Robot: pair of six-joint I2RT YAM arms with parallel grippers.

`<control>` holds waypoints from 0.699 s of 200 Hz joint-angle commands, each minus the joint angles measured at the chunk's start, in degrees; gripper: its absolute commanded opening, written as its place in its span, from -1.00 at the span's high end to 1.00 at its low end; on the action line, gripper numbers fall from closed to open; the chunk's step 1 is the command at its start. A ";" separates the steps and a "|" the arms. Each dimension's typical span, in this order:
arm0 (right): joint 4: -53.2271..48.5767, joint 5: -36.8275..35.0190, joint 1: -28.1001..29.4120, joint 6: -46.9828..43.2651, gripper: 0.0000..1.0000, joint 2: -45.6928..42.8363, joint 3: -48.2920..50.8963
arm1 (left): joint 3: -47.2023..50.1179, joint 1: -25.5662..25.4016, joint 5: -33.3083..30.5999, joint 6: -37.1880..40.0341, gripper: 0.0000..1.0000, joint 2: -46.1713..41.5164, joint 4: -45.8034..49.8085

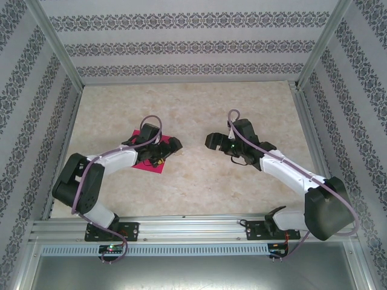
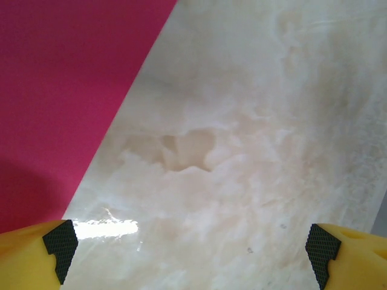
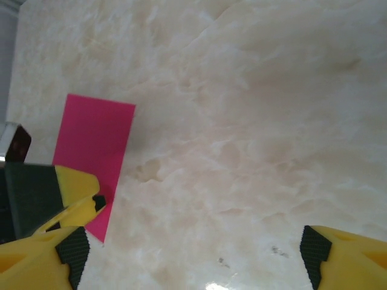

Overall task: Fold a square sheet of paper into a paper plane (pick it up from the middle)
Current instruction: Move the square sheet of paper to the center of the table.

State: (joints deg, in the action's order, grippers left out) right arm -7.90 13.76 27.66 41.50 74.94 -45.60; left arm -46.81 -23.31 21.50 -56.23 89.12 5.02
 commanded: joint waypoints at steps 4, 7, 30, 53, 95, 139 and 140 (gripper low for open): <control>3.81 3.09 4.56 3.36 -0.73 1.36 -1.75 | -2.57 0.43 -10.91 1.56 -1.00 -9.62 7.90; 3.85 2.85 5.32 3.64 -0.73 1.99 -2.37 | -2.52 0.71 -12.12 2.04 -1.00 -10.87 9.38; 5.59 1.38 10.99 5.51 -0.68 9.37 -7.50 | 0.81 5.65 -16.95 3.58 -1.00 -20.37 17.46; 6.23 2.80 14.84 7.12 -0.58 19.01 -15.09 | 7.31 11.78 -19.20 4.37 -1.00 -32.28 20.33; 3.96 3.11 20.94 7.48 -0.53 33.05 -30.26 | 9.39 15.31 -20.59 7.20 -1.00 -43.17 27.91; 2.76 8.37 22.38 9.87 -0.40 44.81 -42.00 | 9.69 15.80 -25.01 6.85 -1.00 -47.81 32.69; 2.74 8.42 22.45 9.81 -0.40 44.97 -42.23 | 9.75 15.77 -25.06 6.84 -1.00 -47.95 32.69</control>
State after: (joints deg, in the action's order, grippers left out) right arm -3.42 18.44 49.76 49.67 115.28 -82.78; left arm -37.12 -8.45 0.54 -50.57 43.86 32.73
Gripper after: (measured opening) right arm 0.715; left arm 0.999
